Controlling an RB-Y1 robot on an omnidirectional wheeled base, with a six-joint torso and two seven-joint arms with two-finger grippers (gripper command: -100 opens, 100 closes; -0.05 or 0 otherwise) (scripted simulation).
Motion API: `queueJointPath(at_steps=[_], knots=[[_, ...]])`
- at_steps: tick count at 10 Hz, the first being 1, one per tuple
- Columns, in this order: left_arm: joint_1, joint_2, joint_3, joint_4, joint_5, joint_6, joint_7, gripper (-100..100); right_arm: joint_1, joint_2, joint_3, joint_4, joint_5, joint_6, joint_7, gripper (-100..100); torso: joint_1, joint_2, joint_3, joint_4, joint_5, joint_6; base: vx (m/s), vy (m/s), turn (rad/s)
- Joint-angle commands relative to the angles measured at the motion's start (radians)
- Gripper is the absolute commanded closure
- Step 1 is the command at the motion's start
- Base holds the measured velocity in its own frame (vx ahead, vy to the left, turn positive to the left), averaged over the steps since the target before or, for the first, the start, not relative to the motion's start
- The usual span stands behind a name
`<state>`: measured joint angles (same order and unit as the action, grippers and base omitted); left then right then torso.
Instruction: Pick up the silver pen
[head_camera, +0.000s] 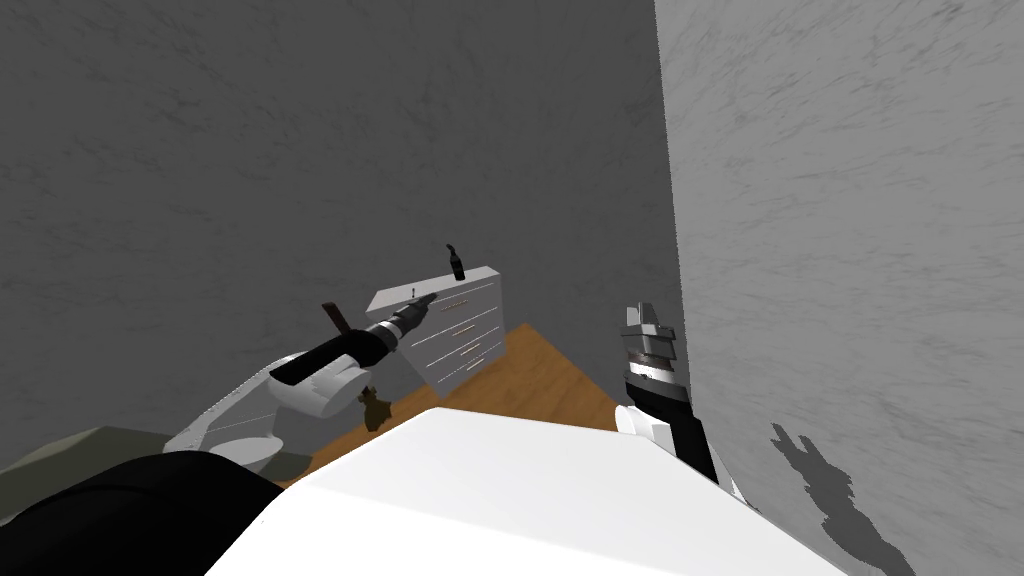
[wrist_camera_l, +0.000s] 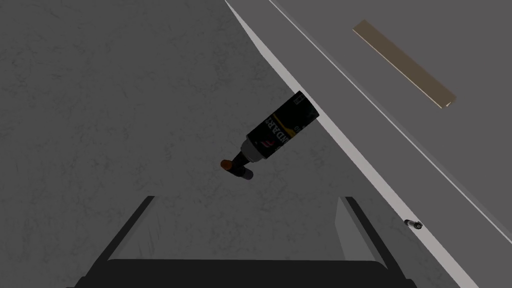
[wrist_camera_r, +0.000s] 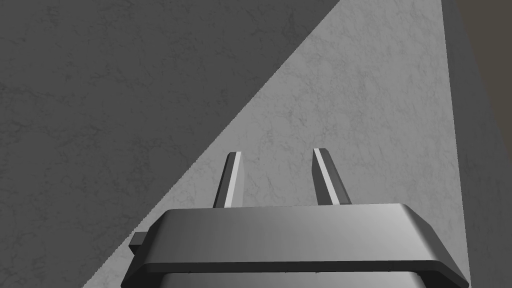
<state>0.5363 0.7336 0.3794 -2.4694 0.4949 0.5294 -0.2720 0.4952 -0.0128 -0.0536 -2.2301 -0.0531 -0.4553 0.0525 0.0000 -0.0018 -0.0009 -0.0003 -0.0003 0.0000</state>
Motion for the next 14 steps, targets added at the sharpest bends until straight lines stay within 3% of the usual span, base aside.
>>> queueJointPath(at_steps=[1,2,3,4,5,7,8,10,11,13,14], knots=[[-0.002,0.017,0.013,-0.002,0.018,0.05,-0.004,-100,0.0,0.0,0.0,0.0,0.0,0.0,0.0,0,0.0,0.0,0.0,0.0,0.0,0.0,0.039,-0.022,-0.026],[-0.002,0.017,0.013,-0.002,0.018,0.064,-0.004,-100,0.0,0.0,0.0,0.0,0.0,0.0,0.0,0,0.0,0.0,0.0,0.0,0.0,0.0,0.018,-0.016,0.007],[-0.007,0.056,0.04,-0.003,0.058,0.102,-0.011,-100,0.0,0.0,0.0,0.0,0.0,0.0,0.0,0,0.0,0.001,0.0,0.0,0.0,0.0,0.036,-0.017,-0.038],[-0.007,0.056,0.04,-0.003,0.058,0.133,-0.011,-100,0.0,0.0,0.0,0.0,0.0,0.0,0.0,0,0.0,0.0,0.0,0.0,0.0,0.0,0.048,-0.01,-0.024],[-0.012,0.095,0.067,-0.004,0.098,0.167,-0.018,-100,0.0,0.0,0.0,0.0,0.0,0.0,0.0,0,0.0,-0.001,0.0,0.0,0.0,0.0,0.068,-0.008,-0.039],[-0.012,0.095,0.067,-0.004,0.098,0.218,-0.018,-100,0.0,0.0,0.0,0.0,0.0,0.0,0.0,0,0.001,-0.002,-0.001,0.0,0.0,0.0,0.04,0.002,-0.01],[-0.017,0.132,0.094,-0.005,0.138,0.251,-0.024,-100,0.0,0.0,0.0,0.0,0.0,0.0,0.0,0,0.001,0.0,0.0,0.0,0.0,0.0,0.045,0.011,-0.038],[-0.017,0.132,0.094,-0.005,0.138,0.295,-0.024,-100,0.0,0.0,0.0,0.0,0.0,0.0,0.0,0,0.002,-0.001,-0.001,0.0,0.001,0.0,0.038,0.015,-0.013],[-0.023,0.169,0.12,-0.005,0.177,0.329,-0.03,-100,0.0,0.0,0.0,0.0,0.0,0.0,0.0,0,0.002,0.0,0.0,0.0,0.001,0.0,0.044,0.017,-0.044],[-0.023,0.169,0.12,-0.005,0.177,0.373,-0.03,-100,0.0,0.0,0.0,0.0,0.0,0.0,0.0,0,0.003,-0.001,-0.001,0.0,0.001,0.0,0.042,0.021,-0.005],[-0.029,0.204,0.145,-0.004,0.216,0.404,-0.035,-100,0.0,0.0,0.0,0.0,0.0,0.0,0.0,0,0.002,0.0,0.0,0.0,0.001,0.0,0.072,0.03,-0.037]])
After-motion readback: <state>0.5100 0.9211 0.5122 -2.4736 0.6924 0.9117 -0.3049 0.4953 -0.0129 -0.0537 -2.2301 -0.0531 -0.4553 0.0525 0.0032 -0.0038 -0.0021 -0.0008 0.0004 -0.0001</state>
